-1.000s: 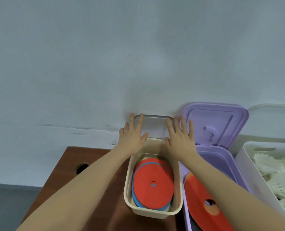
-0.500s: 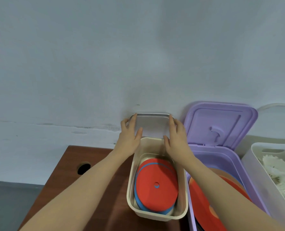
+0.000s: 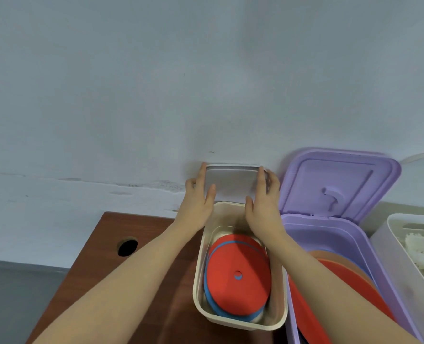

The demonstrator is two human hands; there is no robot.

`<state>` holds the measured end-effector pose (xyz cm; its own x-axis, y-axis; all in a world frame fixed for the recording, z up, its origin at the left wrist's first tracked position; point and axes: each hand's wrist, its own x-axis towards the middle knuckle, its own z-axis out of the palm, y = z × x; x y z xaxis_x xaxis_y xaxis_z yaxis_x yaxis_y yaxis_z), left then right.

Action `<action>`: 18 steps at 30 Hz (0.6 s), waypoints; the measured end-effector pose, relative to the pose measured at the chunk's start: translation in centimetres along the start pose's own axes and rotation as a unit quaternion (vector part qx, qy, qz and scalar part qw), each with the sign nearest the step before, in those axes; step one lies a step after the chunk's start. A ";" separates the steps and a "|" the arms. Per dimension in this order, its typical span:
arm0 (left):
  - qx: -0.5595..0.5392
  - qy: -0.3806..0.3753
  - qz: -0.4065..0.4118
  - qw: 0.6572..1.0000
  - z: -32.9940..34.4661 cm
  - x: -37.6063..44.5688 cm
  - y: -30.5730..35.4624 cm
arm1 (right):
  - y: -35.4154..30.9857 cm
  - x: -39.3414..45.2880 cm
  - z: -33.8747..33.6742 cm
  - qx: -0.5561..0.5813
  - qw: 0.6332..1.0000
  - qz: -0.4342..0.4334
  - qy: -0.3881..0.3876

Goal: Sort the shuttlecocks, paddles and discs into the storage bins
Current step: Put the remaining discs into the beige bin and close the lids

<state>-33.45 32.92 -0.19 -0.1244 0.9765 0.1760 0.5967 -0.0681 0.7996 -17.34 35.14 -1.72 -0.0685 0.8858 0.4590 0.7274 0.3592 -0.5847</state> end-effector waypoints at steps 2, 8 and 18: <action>-0.011 0.010 -0.006 1.000 -0.2 -0.2 0.3 | 0.1 0.0 -0.4 0.028 1.000 -0.004 0.001; -0.047 0.027 -0.034 0.998 -0.6 -0.5 1.0 | 0.0 -0.5 -1.2 0.065 0.998 0.010 -0.015; -0.121 0.002 -0.024 0.992 0.2 -0.4 0.3 | 1.1 -0.5 -0.7 0.060 0.997 0.022 -0.033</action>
<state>-33.02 32.56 -0.15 -0.1519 0.9788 0.1374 0.3825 -0.0699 0.9213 -15.99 34.89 -2.13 -0.0852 0.9173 0.3890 0.6437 0.3487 -0.6812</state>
